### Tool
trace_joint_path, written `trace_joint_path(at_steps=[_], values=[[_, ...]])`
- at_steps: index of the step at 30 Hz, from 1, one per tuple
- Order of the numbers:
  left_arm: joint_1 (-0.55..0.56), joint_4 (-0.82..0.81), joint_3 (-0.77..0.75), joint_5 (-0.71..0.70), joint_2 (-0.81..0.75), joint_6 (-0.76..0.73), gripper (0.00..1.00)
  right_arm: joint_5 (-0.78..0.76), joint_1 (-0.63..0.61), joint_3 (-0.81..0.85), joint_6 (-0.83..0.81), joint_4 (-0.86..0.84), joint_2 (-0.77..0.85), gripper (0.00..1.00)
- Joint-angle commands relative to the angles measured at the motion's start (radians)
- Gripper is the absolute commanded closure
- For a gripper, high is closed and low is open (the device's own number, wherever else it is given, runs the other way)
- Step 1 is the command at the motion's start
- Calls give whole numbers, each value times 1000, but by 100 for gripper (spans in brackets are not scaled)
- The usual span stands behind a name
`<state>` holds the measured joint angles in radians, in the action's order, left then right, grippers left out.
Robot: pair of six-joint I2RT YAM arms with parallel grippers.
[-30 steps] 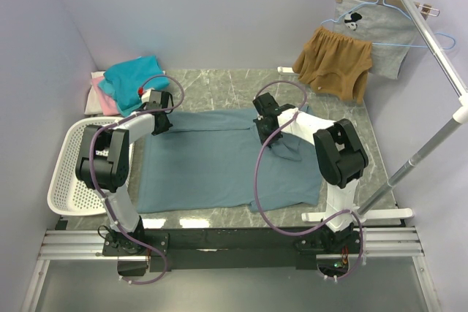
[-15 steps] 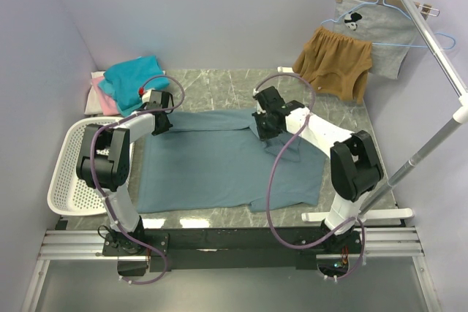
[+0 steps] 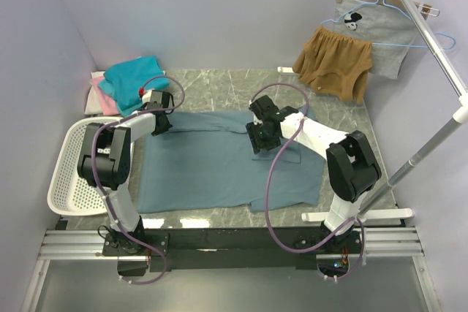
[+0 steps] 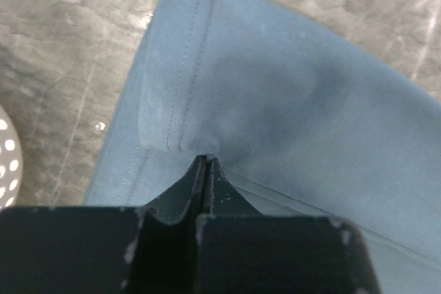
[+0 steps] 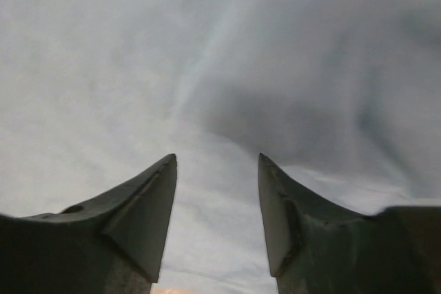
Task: Fold and stack the t-shirts
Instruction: Fold the flattened tshirt in 1/3 of the way
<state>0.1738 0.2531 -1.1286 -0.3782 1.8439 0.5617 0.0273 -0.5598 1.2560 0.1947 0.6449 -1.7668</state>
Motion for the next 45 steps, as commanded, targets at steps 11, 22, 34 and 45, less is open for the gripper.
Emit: trace_joint_path(at_steps=[11,22,34,45], values=[[-20,32,-33,-93,-14,-8,99,-32,334,97,111,-203,-71,43],[-28,130,-76,-97,0,-8,99,112,420,203,155,-234,-269,43],[-33,210,-27,-19,-15,66,98,-26,440,198,198,-168,-266,41],[-37,179,-43,-122,-66,66,82,-26,452,186,178,-186,-233,41]])
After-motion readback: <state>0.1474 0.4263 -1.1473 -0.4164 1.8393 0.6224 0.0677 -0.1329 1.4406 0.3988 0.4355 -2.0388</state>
